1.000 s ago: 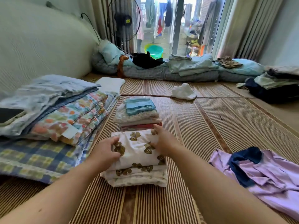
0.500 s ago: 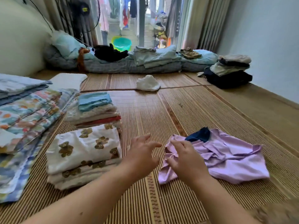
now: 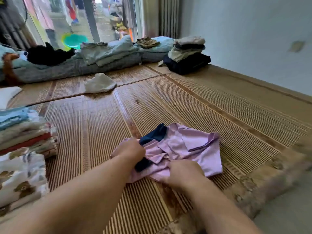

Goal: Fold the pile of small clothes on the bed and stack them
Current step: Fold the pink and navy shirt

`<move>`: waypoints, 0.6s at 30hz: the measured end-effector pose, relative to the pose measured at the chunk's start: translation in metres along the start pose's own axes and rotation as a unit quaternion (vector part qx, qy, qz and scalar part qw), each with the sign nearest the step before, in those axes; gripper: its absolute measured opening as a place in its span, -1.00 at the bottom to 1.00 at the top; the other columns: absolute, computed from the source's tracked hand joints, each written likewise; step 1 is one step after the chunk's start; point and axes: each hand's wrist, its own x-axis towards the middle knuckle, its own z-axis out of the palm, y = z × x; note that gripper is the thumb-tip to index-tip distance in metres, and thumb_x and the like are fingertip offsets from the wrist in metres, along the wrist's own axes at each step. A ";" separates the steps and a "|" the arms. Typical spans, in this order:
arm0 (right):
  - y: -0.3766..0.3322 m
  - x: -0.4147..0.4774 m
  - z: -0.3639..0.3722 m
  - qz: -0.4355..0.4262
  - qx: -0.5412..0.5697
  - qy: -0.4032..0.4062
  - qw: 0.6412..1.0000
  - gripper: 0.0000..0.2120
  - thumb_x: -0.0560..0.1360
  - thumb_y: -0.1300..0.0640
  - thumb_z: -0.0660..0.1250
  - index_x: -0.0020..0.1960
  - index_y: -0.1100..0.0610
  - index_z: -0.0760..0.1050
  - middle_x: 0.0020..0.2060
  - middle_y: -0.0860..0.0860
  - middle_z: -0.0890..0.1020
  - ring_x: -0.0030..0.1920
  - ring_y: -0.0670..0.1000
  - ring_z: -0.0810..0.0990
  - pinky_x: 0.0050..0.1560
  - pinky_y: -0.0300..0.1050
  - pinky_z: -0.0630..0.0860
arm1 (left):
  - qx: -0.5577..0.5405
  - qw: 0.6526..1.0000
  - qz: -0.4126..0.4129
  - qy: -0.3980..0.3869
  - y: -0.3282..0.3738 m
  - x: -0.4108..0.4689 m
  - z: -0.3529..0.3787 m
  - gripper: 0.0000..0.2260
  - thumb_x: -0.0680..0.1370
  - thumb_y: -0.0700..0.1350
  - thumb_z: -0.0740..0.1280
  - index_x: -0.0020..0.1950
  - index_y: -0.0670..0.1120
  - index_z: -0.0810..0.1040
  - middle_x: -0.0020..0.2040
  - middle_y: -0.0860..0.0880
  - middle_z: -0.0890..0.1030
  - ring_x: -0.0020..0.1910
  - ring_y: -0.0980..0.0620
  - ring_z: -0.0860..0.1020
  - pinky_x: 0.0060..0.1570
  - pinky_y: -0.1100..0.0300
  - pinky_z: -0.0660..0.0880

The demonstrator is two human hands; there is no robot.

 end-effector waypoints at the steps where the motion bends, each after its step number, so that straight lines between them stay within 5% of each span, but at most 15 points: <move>1: -0.001 -0.002 -0.002 -0.005 -0.014 0.000 1.000 -0.40 0.46 -0.34 0.17 0.35 0.01 0.43 0.24 0.08 0.57 0.24 0.14 0.52 0.13 -0.03 0.44 | 0.018 1.000 0.021 -0.015 -0.002 0.001 -0.004 -0.74 0.45 0.08 0.29 -0.07 -0.09 0.57 -0.19 -0.05 0.57 -0.26 0.00 0.55 -0.23 0.18 0.49; 3: 0.001 -0.005 -0.005 -0.002 -0.005 0.006 1.000 -0.48 0.47 -0.23 0.22 0.29 0.07 0.46 0.13 0.09 0.61 0.16 0.14 0.55 0.00 -0.05 0.44 | 0.014 0.998 0.065 -0.019 -0.003 -0.003 -0.020 -0.85 0.49 -0.01 0.33 -0.11 -0.07 0.60 -0.20 -0.04 0.60 -0.29 0.03 0.54 -0.38 0.23 0.39; 6: 0.000 -0.011 -0.010 -0.008 0.105 0.087 0.991 -0.68 0.46 -0.17 0.24 0.06 0.03 0.44 0.06 0.09 0.60 0.10 0.16 0.58 -0.13 -0.09 0.39 | -0.090 0.985 0.144 -0.041 -0.002 -0.027 -0.048 -0.89 0.49 -0.18 0.30 -0.14 0.01 0.57 -0.16 -0.06 0.62 -0.24 -0.01 0.55 -0.32 0.19 0.43; 10: -0.012 -0.027 -0.030 0.023 0.282 0.258 0.924 -0.48 0.49 -0.13 0.29 0.38 0.01 0.30 0.20 0.09 0.50 0.16 0.14 0.52 0.07 -0.03 0.46 | -0.092 0.952 0.287 -0.054 -0.017 -0.098 -0.086 -0.83 0.53 -0.22 0.26 -0.08 0.07 0.50 -0.15 -0.02 0.60 -0.19 0.03 0.57 -0.23 0.10 0.53; 12: -0.018 -0.033 -0.035 0.019 0.339 0.277 0.899 -0.33 0.46 -0.18 0.34 0.46 0.01 0.21 0.26 0.12 0.42 0.21 0.14 0.47 0.15 0.00 0.44 | -0.053 0.933 0.349 -0.070 -0.028 -0.134 -0.100 -0.76 0.56 -0.22 0.23 0.00 0.15 0.49 -0.08 0.06 0.58 -0.12 0.10 0.56 -0.12 0.15 0.53; 15: -0.028 -0.050 -0.041 -0.022 0.386 0.161 0.908 -0.23 0.38 -0.27 0.39 0.48 -0.05 0.20 0.29 0.07 0.48 0.24 0.09 0.49 0.16 -0.01 0.44 | 0.006 0.912 0.404 -0.077 -0.050 -0.176 -0.118 -0.59 0.57 -0.23 0.19 0.27 0.23 0.45 0.19 0.17 0.48 0.12 0.19 0.47 0.14 0.22 0.45; 18: -0.049 -0.076 -0.021 -0.088 0.279 -0.007 0.956 -0.54 0.38 -0.09 0.36 0.27 -0.14 0.44 0.05 -0.04 0.64 0.02 -0.01 0.60 0.00 -0.07 0.54 | 0.054 0.907 0.413 -0.064 -0.077 -0.197 -0.118 -0.49 0.55 -0.21 0.18 0.37 0.30 0.36 0.19 0.22 0.40 0.15 0.16 0.39 0.21 0.15 0.38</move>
